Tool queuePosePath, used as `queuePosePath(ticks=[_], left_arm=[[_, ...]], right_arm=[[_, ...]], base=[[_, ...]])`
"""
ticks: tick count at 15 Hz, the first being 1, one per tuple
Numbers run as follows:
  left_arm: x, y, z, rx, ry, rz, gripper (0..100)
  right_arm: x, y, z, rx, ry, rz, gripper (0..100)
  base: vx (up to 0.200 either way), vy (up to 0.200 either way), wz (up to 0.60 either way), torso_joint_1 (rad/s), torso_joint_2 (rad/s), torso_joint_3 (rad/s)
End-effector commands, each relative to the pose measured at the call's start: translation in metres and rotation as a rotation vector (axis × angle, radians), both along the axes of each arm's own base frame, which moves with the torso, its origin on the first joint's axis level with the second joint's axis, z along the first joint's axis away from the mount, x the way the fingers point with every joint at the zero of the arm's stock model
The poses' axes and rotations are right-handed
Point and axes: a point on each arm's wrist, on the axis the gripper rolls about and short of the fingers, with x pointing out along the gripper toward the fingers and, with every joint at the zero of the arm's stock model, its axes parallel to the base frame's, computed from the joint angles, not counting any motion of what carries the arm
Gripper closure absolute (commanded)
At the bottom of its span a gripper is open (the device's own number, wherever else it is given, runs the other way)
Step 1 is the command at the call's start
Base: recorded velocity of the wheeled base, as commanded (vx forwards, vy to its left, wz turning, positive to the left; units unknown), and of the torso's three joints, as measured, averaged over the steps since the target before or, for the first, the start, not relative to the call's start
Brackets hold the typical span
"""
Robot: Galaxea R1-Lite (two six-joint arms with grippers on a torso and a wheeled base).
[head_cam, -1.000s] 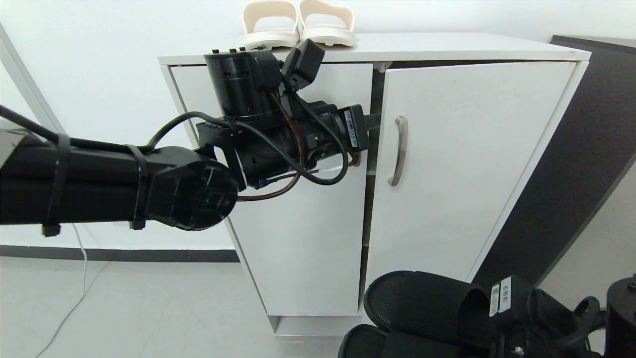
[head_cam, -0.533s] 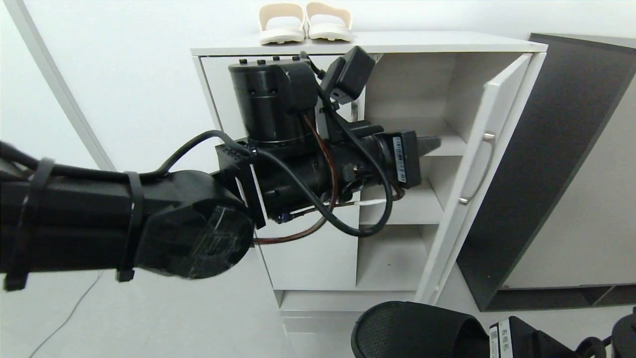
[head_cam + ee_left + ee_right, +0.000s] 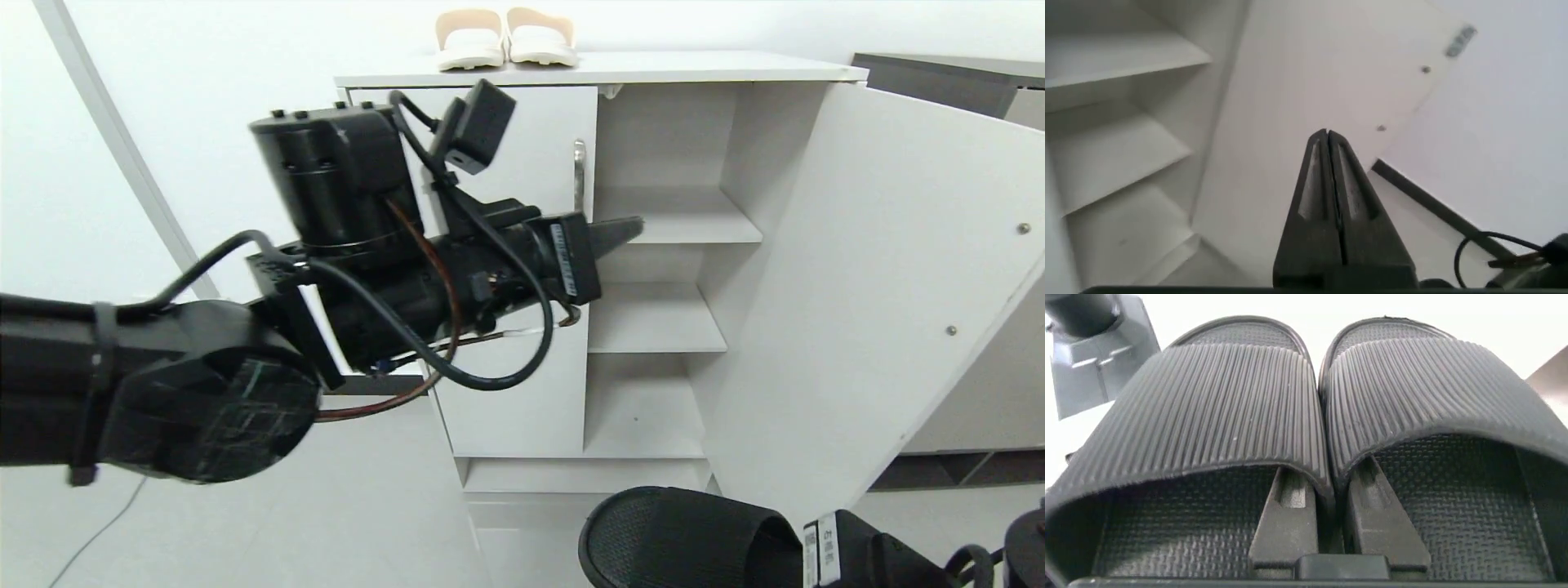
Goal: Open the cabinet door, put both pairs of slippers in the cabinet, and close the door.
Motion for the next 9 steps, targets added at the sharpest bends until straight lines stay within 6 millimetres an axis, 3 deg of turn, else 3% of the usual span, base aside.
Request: queuePosePath(ticks=[1, 4, 5, 6, 9], left_arm=[[-0.025, 0.052, 0.013, -0.012, -0.01, 0.109, 100], [-0.085, 0.112, 0.025, 0.031, 0.055, 0.371, 100], [-0.096, 0.122, 0.024, 0.054, 0.08, 0.408, 100], [-0.119, 0.14, 0.023, 0.105, 0.118, 0.48, 100], [-0.16, 0.189, 0.022, 0.129, 0.085, 0.777, 100]], right_arm=[[0.018, 0.003, 0.005, 0.003, -0.016, -0.1, 100], [0.041, 0.015, 0.018, 0.065, -0.015, -0.375, 100], [0.045, 0.018, 0.018, 0.07, -0.012, -0.416, 100], [0.054, 0.026, 0.019, 0.071, -0.02, -0.496, 100], [0.081, 0.039, 0.012, 0.056, -0.04, -0.706, 100]], base=[[0.0, 0.0, 0.0, 0.0, 0.0, 0.0], [0.0, 0.0, 0.0, 0.0, 0.0, 0.0], [0.0, 0.0, 0.0, 0.0, 0.0, 0.0], [0.0, 0.0, 0.0, 0.0, 0.0, 0.0], [0.0, 0.0, 0.0, 0.0, 0.0, 0.0]])
